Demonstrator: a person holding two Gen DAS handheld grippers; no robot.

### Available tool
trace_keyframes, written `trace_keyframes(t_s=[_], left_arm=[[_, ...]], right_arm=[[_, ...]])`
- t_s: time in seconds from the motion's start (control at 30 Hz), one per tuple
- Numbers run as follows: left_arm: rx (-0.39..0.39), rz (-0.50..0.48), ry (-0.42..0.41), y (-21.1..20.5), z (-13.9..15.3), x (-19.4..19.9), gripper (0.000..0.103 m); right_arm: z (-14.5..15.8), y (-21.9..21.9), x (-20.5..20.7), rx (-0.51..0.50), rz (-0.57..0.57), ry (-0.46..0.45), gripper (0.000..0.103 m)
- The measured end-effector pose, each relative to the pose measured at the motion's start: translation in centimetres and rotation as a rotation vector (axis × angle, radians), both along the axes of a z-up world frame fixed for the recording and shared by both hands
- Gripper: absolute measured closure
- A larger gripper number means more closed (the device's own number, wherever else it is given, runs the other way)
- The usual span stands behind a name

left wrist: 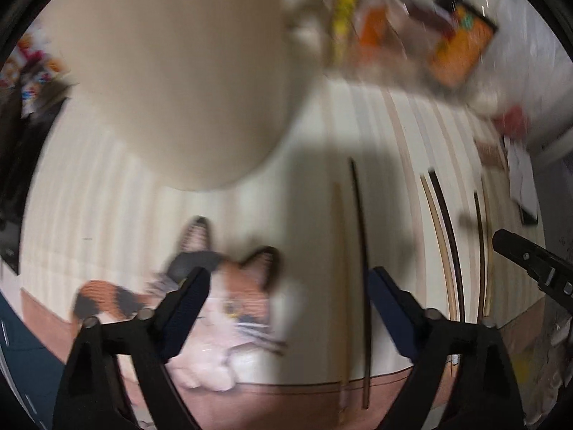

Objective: Organize utensils
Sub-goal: 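Grasp a light chopstick with the right tool while the left tool grasps another light chopstick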

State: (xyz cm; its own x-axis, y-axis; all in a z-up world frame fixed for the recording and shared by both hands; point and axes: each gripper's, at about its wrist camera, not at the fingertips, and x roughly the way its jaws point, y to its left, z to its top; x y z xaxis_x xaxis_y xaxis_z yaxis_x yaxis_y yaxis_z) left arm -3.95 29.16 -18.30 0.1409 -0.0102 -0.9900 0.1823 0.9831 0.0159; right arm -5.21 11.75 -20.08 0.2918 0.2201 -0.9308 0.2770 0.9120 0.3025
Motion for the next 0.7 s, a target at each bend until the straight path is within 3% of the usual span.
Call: trace_keyframes(t_s=[0.1, 0.13, 0.23, 0.3, 0.33, 0.37, 0.47, 0.63, 0.7], left_arm=[[0.017, -0.03, 0.06, -1.3, -2.8, 0.1, 0.045], [0.024, -0.04, 0.068, -1.6, -3.2, 0.1, 0.057], [0.005, -0.061, 0.078, -2.2, -4.1, -0.1, 0.07], [0.039, -0.076, 0.064, -2.7, -4.0, -0.2, 0.078], [-0.071, 0.041, -0.021, -2.8, -3.9, -0.2, 0.093], [-0.074, 0.05, -0.021, -2.6, -3.9, -0.3, 0.098], [-0.074, 0.078, -0.022, -1.5, -3.6, -0.7, 0.099], [-0.057, 0.13, -0.012, 2.1, -3.5, -2.5, 0.099], [-0.047, 0.153, -0.004, 3.7, -3.4, -3.5, 0.099]], right_arm=[[-1.0, -0.5, -0.1, 0.013, 0.009, 0.018, 0.067], [-1.2, -0.7, -0.1, 0.023, 0.009, 0.021, 0.068], [-1.5, -0.5, 0.2, 0.083, 0.027, 0.012, 0.072], [-1.9, 0.0, 0.8, 0.128, 0.056, 0.019, 0.072], [-2.0, 0.5, 1.1, 0.139, 0.07, 0.022, 0.072], [-1.9, 0.8, 1.3, 0.142, 0.079, 0.025, 0.072], [-2.9, 1.8, 2.5, 0.139, 0.117, 0.057, 0.072], [-4.4, 3.7, 4.0, 0.048, 0.176, 0.12, 0.072], [-5.2, 4.2, 4.1, 0.02, 0.192, 0.149, 0.081]])
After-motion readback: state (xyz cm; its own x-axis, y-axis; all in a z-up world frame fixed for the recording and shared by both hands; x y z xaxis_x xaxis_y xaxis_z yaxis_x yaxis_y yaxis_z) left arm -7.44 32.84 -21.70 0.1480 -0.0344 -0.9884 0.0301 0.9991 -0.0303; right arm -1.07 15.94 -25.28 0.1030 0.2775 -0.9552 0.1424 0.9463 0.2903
